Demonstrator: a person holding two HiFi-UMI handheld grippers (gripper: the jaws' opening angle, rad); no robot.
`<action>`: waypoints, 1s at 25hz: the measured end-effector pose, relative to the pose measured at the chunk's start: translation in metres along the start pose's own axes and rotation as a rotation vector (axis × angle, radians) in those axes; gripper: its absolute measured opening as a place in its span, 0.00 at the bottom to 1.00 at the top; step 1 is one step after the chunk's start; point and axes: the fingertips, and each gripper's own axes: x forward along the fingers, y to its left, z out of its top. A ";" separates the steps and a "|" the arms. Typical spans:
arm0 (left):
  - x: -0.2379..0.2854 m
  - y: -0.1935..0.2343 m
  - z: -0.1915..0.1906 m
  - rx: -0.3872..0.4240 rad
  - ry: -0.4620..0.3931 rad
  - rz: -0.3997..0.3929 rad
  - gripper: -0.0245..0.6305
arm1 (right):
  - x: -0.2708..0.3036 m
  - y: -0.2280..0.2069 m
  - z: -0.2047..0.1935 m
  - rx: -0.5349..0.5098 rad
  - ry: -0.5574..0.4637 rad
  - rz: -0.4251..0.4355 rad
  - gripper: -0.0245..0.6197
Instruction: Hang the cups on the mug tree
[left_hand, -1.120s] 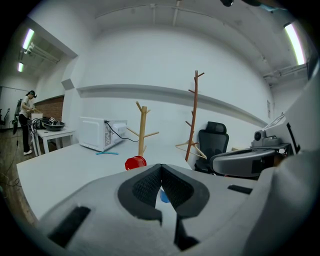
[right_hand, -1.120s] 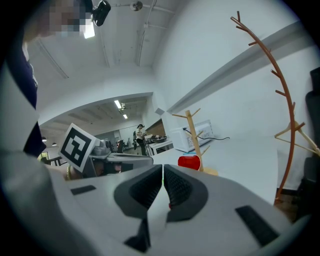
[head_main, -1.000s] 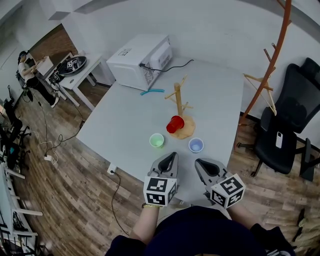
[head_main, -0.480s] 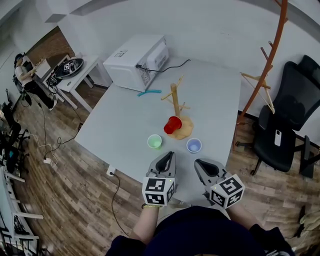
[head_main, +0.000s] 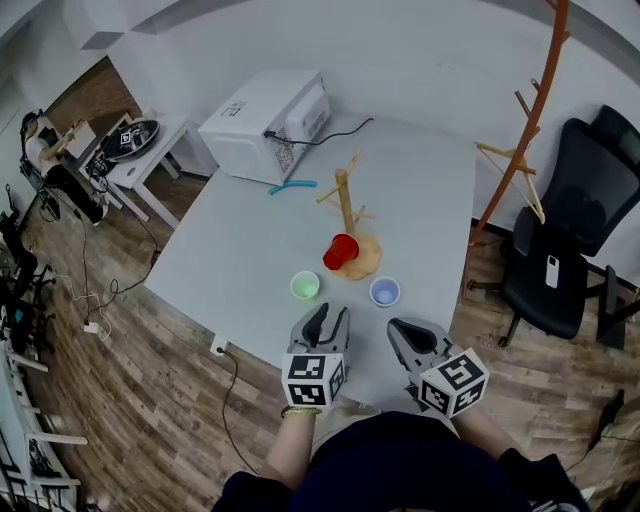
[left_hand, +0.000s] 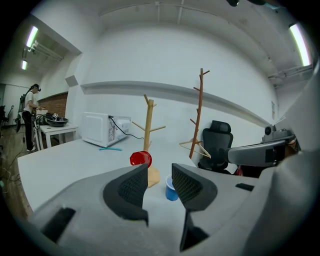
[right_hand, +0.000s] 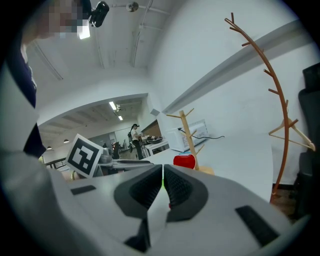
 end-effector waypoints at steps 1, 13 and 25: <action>0.001 0.002 -0.002 0.003 0.002 0.008 0.26 | 0.000 0.000 0.000 0.000 0.000 -0.003 0.09; 0.016 0.057 -0.043 0.009 0.054 0.204 0.48 | 0.004 -0.006 -0.006 0.007 0.022 -0.021 0.09; 0.040 0.097 -0.071 -0.045 0.121 0.252 0.53 | 0.013 -0.014 -0.006 0.013 0.051 -0.030 0.09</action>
